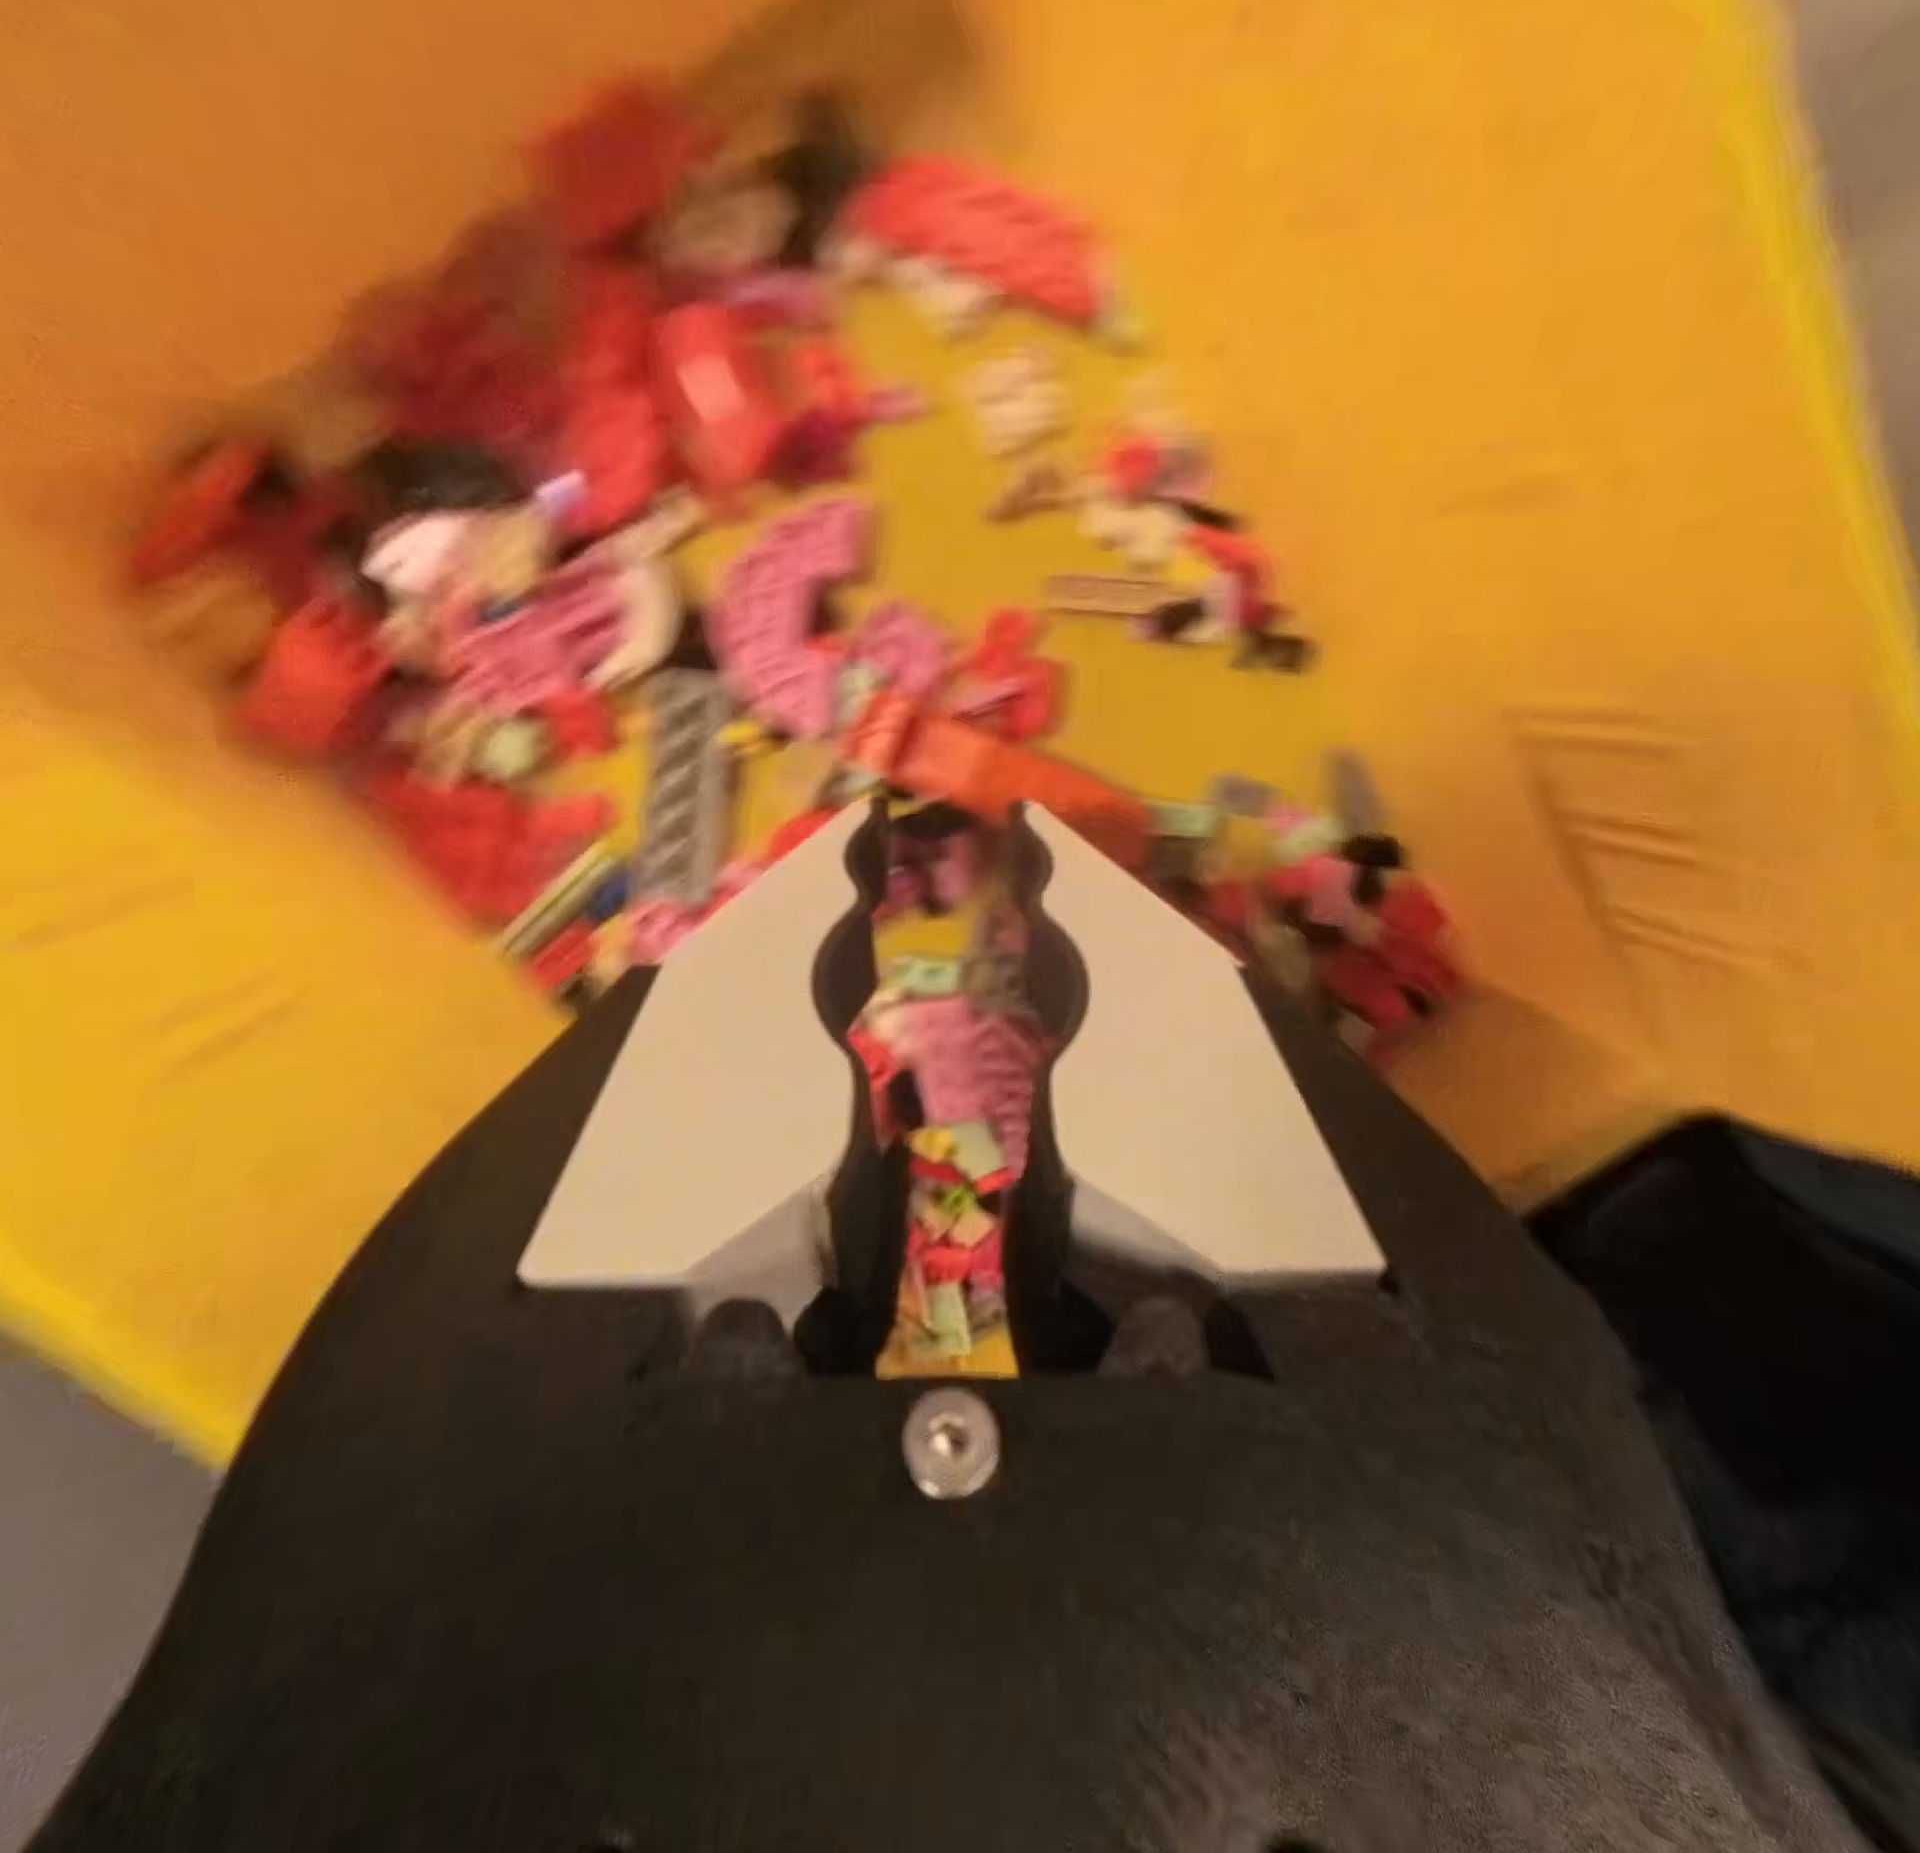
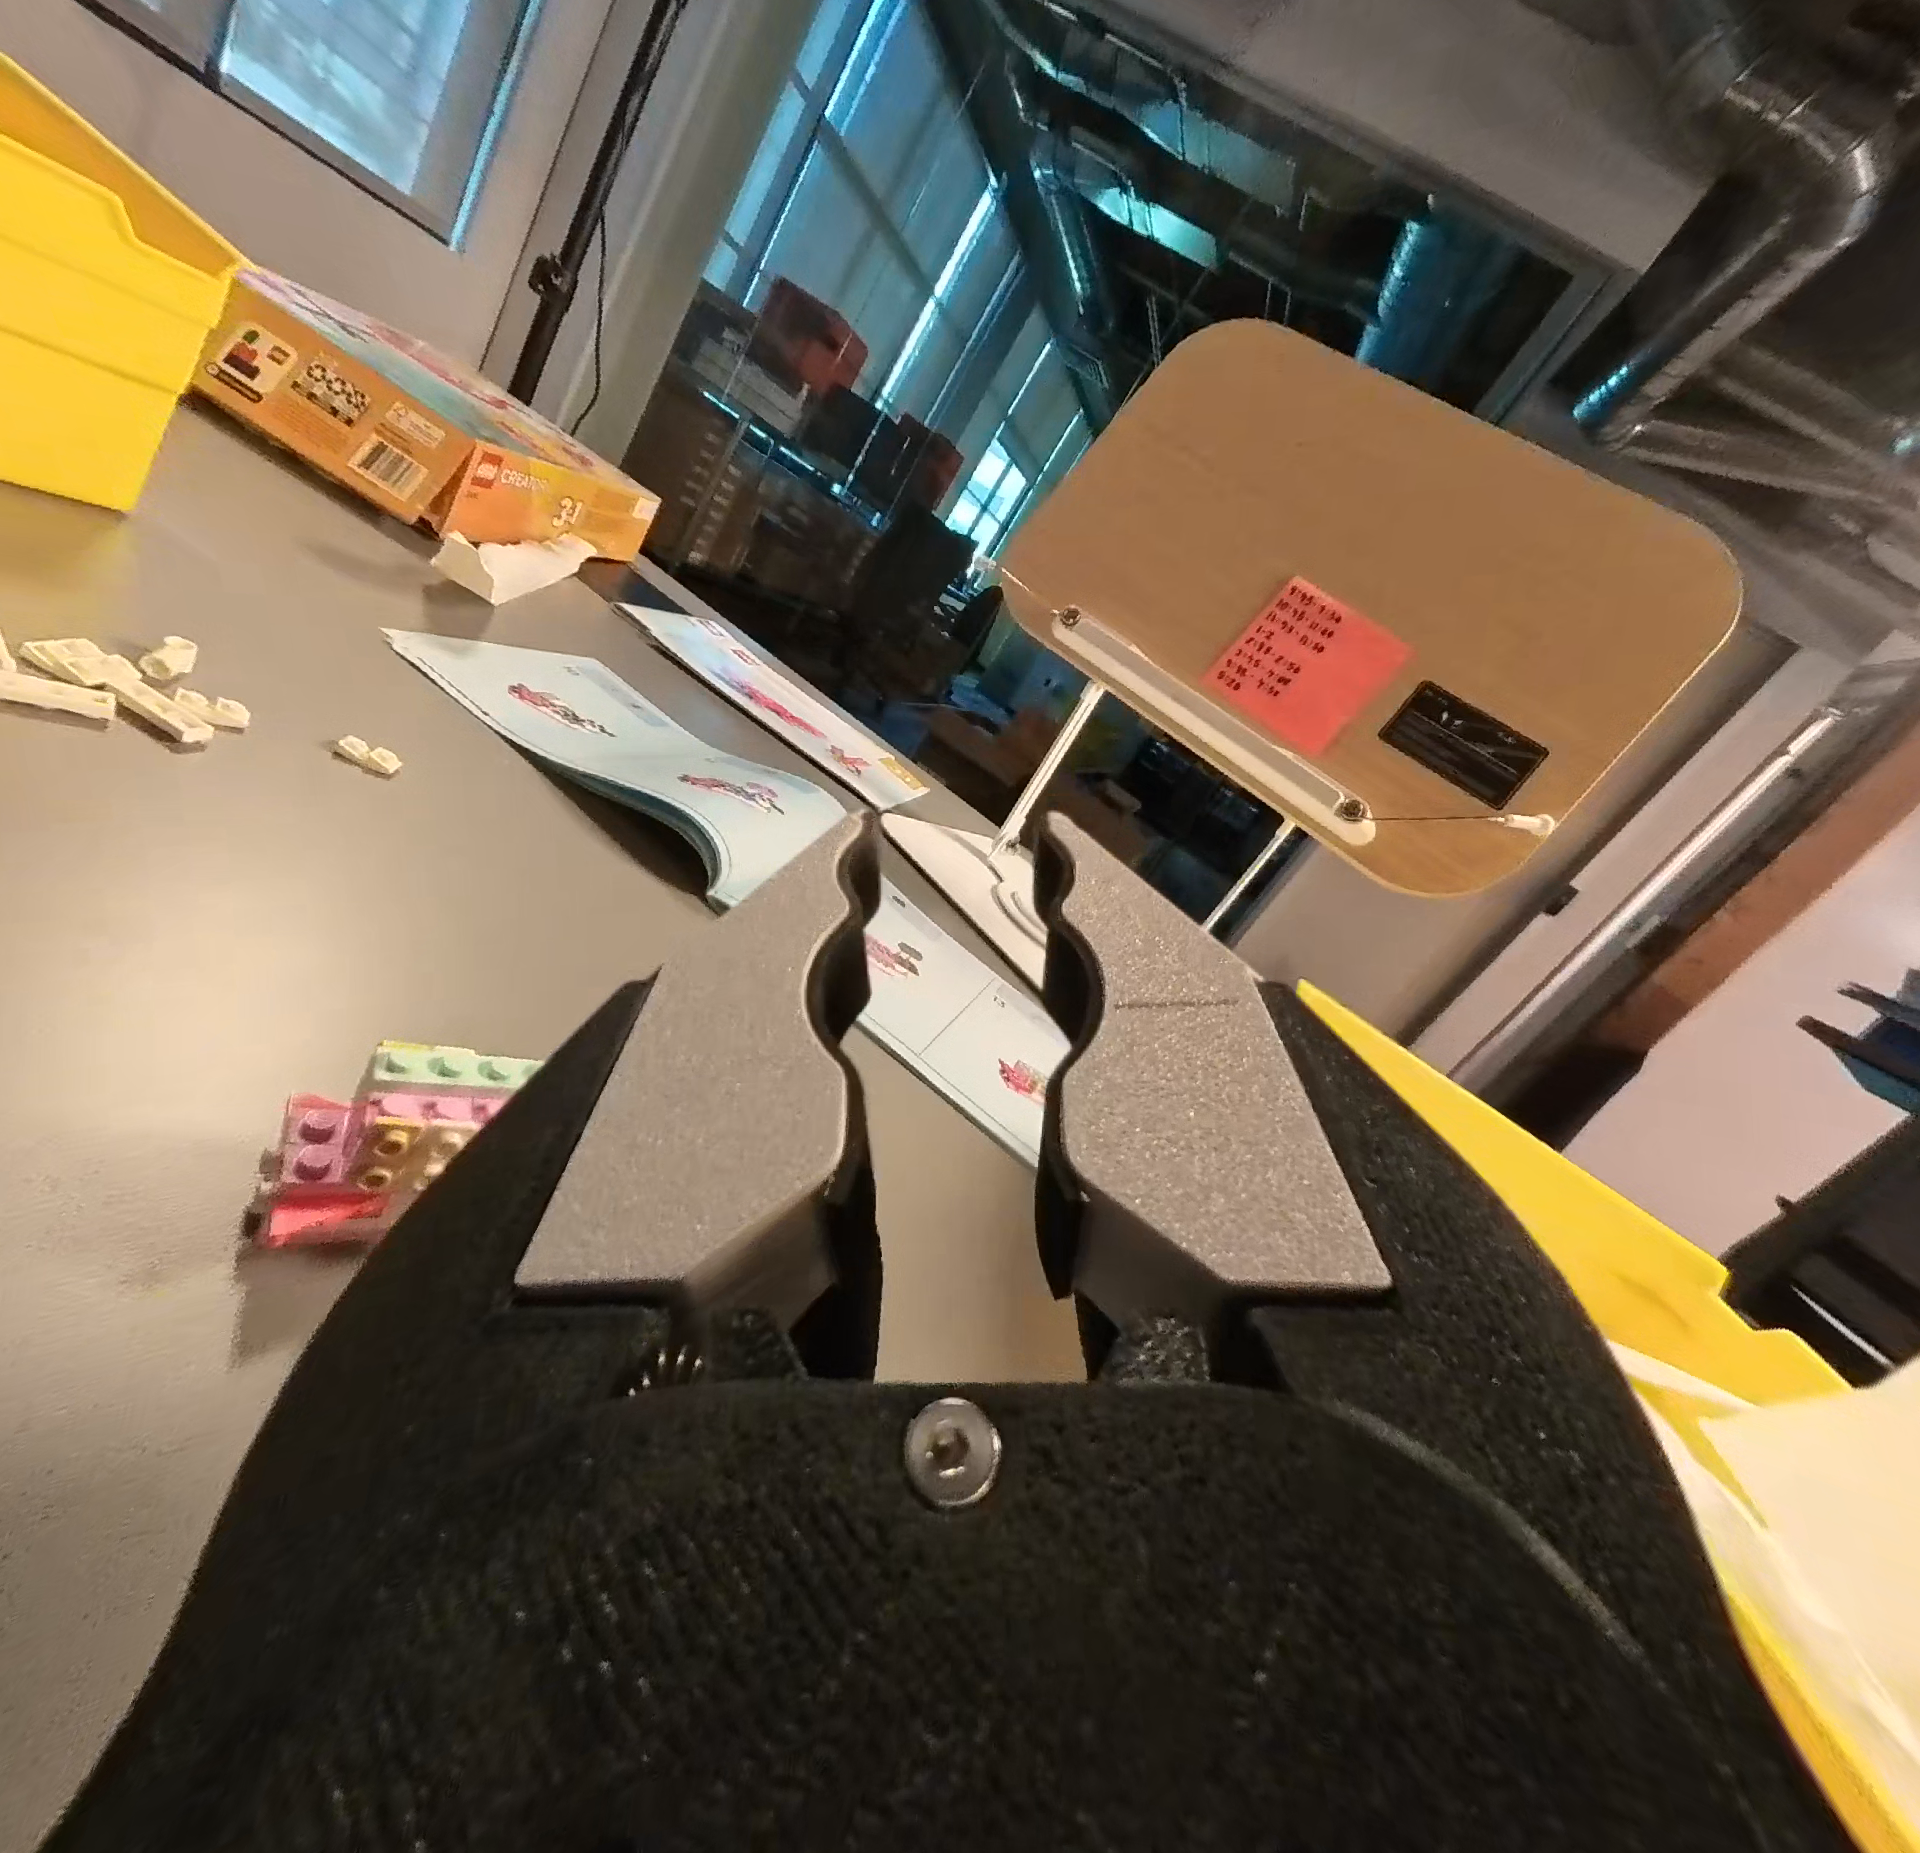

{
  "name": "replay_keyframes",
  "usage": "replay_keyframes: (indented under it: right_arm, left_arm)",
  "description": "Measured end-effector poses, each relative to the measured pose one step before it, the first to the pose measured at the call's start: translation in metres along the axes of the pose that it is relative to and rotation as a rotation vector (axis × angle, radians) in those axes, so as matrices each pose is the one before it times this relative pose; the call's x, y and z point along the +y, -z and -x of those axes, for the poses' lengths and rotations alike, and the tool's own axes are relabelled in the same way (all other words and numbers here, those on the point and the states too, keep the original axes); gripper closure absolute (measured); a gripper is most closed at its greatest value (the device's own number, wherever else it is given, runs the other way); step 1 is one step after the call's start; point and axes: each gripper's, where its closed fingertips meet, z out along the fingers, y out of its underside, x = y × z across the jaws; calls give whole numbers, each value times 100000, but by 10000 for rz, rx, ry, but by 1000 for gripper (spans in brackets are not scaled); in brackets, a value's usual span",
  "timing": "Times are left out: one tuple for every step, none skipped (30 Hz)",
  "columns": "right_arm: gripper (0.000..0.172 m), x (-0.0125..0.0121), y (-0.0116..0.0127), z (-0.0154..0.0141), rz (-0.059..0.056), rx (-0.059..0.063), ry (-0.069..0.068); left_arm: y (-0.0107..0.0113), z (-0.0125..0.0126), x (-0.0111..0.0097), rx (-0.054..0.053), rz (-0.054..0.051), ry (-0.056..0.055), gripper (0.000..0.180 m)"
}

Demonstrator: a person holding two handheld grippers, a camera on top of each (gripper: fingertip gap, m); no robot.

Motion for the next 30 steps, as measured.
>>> replay_keyframes:
  right_arm:
    - [144,-34,40,-100,-42,20,-91]
    - [144,20,25,-101,-15,13,-126]
    - [144,105,-10,-97,31,14,-125]
    - [144,118,-27,-94,34,16,-93]
    - [144,77,-32,-58,26,3,-83]
    - [144,74,-33,-11,23,-20,-81]
    - [144,75,-37,18,30,-27,-56]
    - [144,58,-27,14,28,-10,-26]
    - [144,19,-12,19,13,-5,-8]
    - [144,11,-8,37,11,-17,-2]
    - [144,18,-18,52,18,-21,3]
    - [144,28,-15,49,19,-18,8]
    - [145,28,-9,47,18,-21,7]
    - [145,25,-16,53,19,-26,-5]
    - [145,25,4,27,15,-18,-11]
    - [145,-20,8,29,-7,-17,-15]
    - [145,-30,21,29,-23,-32,-28]
    - [145,-30,18,30,-15,-29,-33]
    - [145,13,-3,10,3,-17,-31]
    - [145,31,-10,10,9,-25,-35]
    - [145,18,-20,28,8,-34,-40]
    - [145,-1,-6,14,-1,-24,-31]
    - [145,-5,-3,5,-6,-15,-18]
    - [145,-12,11,29,-5,-25,-16]
    - [145,-16,9,24,-8,-22,-14]
    - [145,-29,11,32,-14,-23,-15]
    - [145,-16,2,44,-6,-30,-17]
    - [145,-12,6,17,-2,-23,-19]
    - [145,-14,2,19,-10,-20,-21]
    - [145,-18,10,29,-7,-32,-26]
  left_arm:
    - [-244,-1187,-394,337,-93,-520,158]
    - [-281,-958,-206,319,91,-84,156]
    - [-344,-1228,-2,520,177,-169,155]
    - [-390,-1055,-99,347,26,-493,156]
    - [-414,-737,-128,119,-23,-713,158]
    - [-443,-546,5,11,54,-757,161]
    - [-449,-234,101,-139,132,-601,162]
    - [-406,-62,189,-135,212,-310,162]
    - [-353,76,189,-100,214,-64,161]
    - [-287,61,184,-17,178,19,159]
    - [-200,70,207,39,147,59,157]
    - [-16,74,86,78,63,124,153]
    - [82,268,205,-43,115,134,150]
    - [100,209,371,-31,199,56,147]
    - [111,148,421,-26,203,18,145]
    - [104,115,442,-35,204,-15,143]
    - [105,118,402,-54,193,-19,142]
    - [84,55,361,-26,176,-37,142]
    - [62,23,323,-20,177,-45,141]
    - [54,-3,203,-15,120,-38,140]
    - [30,-4,163,-31,109,-47,141]
    - [9,21,159,-57,130,-57,141]
    - [-24,28,90,-71,85,-71,141]
    - [-88,31,44,-80,70,-74,140]
    - [-128,85,49,-127,86,-102,139]
    - [-66,202,-14,-206,39,-123,140]
    - [16,192,-159,-182,-65,-148,139]
    - [-37,85,-143,-82,-41,-99,139]
    - [-48,87,-72,-64,-3,-56,143]
    - [31,-40,-105,28,-16,-89,149]
